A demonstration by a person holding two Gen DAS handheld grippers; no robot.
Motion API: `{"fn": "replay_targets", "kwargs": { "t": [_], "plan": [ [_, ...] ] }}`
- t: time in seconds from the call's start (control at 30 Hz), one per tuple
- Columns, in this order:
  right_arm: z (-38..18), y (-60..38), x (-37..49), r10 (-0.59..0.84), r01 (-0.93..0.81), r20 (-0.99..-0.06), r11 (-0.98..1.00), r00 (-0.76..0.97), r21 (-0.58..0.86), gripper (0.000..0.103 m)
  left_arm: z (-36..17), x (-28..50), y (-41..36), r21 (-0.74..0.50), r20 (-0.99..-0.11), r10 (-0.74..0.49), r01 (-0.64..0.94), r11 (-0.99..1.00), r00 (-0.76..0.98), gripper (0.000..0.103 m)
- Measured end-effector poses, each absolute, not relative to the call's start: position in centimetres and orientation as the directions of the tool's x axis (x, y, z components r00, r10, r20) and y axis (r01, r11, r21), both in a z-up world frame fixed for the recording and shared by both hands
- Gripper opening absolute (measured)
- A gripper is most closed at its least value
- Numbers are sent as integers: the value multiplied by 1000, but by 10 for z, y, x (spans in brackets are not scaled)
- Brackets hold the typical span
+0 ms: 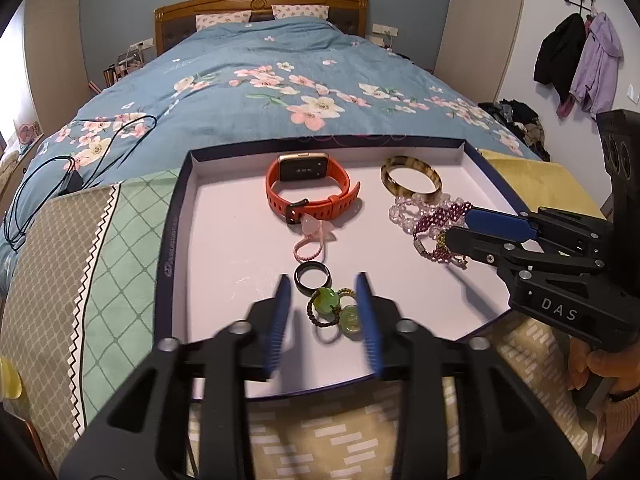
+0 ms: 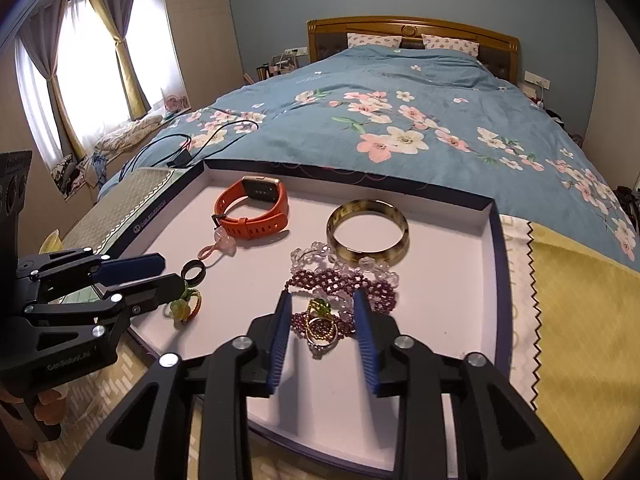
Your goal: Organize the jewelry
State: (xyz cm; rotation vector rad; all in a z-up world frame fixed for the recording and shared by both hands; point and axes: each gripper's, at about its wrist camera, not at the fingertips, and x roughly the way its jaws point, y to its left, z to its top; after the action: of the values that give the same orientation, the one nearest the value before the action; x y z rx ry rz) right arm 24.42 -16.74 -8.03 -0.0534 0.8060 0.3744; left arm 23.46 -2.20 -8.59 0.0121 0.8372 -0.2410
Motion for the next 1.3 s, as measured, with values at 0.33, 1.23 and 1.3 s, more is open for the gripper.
{"fn": "replay_targets", "kwargs": {
  "t": [0.33, 1.23, 1.3],
  "plan": [
    [-57, -178, 220, 318, -325, -646, 939, 694, 113, 85, -63, 213, -22, -36, -671, -171, 198, 980, 721, 82],
    [-21, -192, 103, 227, -246, -425, 969, 876, 11, 96, 1, 75, 8, 29, -378, -28, 43, 999, 925, 97],
    [-16, -192, 92, 228, -245, -388, 969, 893, 6, 96, 3, 65, 10, 32, -362, -21, 35, 999, 932, 97]
  ]
}}
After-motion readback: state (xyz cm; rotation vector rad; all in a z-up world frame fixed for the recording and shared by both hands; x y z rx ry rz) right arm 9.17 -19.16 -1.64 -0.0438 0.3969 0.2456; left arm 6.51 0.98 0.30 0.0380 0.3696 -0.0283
